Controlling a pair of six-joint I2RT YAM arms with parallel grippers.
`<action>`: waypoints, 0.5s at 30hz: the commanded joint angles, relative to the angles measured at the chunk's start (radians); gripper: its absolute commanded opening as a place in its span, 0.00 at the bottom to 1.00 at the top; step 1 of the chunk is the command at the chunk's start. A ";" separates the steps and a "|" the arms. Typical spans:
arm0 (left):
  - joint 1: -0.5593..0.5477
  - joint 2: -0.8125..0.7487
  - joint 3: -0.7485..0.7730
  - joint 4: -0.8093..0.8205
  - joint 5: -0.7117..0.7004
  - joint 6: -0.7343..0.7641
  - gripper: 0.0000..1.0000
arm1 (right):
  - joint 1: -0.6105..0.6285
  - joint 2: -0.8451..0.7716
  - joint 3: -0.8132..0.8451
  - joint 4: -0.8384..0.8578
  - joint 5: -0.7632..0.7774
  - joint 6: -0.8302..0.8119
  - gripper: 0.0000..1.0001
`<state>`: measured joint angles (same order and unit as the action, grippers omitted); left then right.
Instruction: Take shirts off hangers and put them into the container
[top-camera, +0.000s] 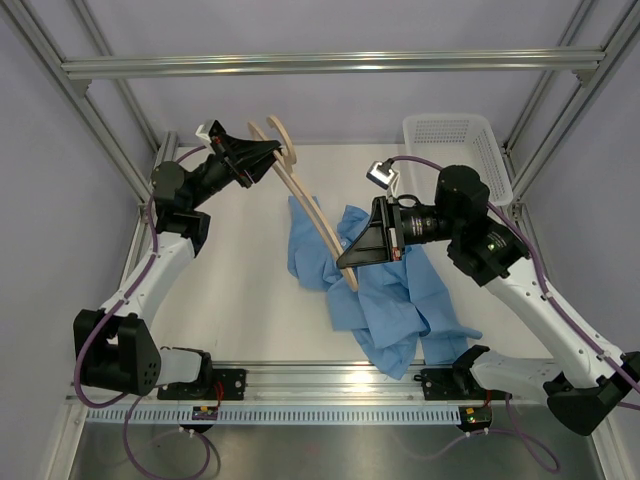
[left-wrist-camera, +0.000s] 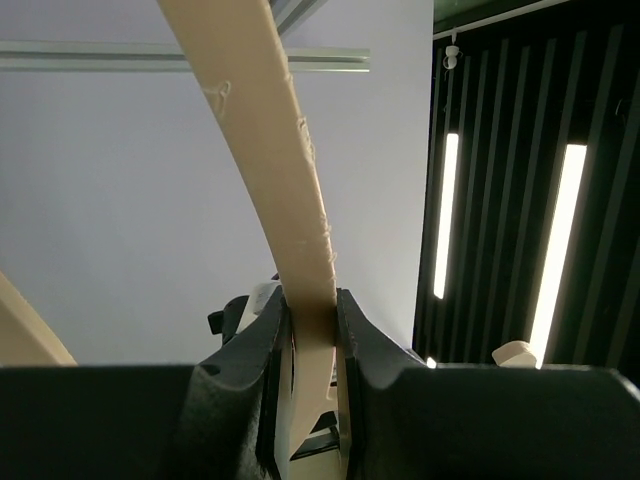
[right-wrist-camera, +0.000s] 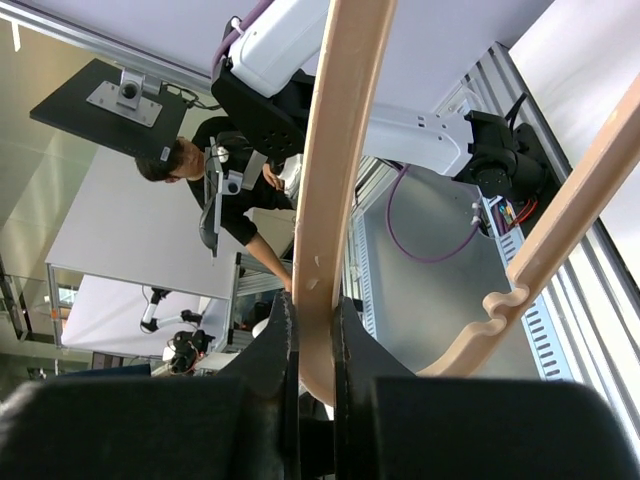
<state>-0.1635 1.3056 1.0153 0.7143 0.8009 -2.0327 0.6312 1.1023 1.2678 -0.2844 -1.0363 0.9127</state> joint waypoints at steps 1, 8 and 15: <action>0.004 0.001 0.008 0.100 -0.034 -0.070 0.05 | 0.025 -0.024 -0.004 0.059 0.005 0.064 0.00; 0.002 -0.043 -0.023 0.109 -0.068 -0.050 0.56 | 0.047 -0.025 0.002 0.054 0.038 0.074 0.00; 0.002 -0.088 0.025 -0.016 -0.055 0.058 0.91 | 0.048 -0.036 0.024 0.001 0.108 0.045 0.00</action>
<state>-0.1638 1.2705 0.9981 0.7250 0.7578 -2.0087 0.6682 1.0946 1.2610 -0.2771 -0.9691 0.9688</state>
